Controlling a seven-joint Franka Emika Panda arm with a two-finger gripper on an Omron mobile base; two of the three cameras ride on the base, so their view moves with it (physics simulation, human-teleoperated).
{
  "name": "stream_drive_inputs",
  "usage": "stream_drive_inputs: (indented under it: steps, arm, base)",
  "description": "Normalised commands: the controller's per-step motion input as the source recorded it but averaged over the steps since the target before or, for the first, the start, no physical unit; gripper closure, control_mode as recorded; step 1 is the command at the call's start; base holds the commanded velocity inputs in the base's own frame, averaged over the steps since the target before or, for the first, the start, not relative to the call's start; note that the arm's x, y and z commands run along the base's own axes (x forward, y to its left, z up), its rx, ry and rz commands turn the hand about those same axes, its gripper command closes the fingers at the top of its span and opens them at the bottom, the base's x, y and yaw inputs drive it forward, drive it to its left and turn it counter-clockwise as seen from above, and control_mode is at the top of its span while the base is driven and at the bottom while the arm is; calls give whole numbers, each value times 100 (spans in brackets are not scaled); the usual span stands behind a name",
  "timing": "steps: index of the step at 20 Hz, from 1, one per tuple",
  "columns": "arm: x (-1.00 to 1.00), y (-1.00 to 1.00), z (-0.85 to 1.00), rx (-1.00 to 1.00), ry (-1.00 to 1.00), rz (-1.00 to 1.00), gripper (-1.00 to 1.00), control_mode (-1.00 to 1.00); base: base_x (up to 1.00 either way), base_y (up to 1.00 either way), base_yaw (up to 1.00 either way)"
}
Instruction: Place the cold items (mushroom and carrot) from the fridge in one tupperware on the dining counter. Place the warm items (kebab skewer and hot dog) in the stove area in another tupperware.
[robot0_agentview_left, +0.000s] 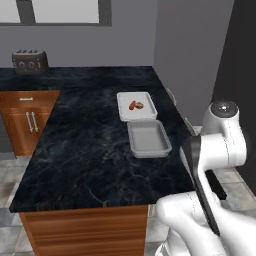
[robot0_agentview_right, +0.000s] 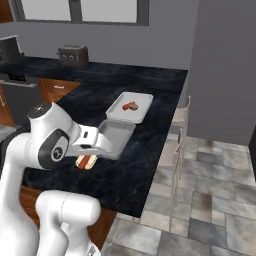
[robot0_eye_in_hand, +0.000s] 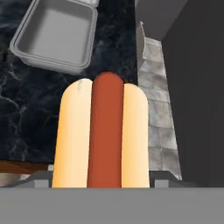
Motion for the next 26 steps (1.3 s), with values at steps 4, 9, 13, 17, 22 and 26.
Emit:
stream_drive_inputs:
  steps: [4, 9, 13, 17, 22, 26]
  arm:
    - [100, 19, -2, 12, 19, 22, 100, -100]
    - [100, 15, -16, 9, 25, 15, 100, -100]
    - [100, 12, -25, 8, 21, 10, 100, -100]
    - [99, 8, -31, 5, 11, 0, 100, -100]
    - [80, 0, -40, 0, 1, -4, 100, -100]
    - [66, 0, -43, 0, 1, -14, 100, -100]
  base:
    - [0, 0, 0]
    - [0, 0, 0]
    - [0, 0, 0]
    - [0, 0, 0]
    - [0, 0, 0]
    - [0, 0, 0]
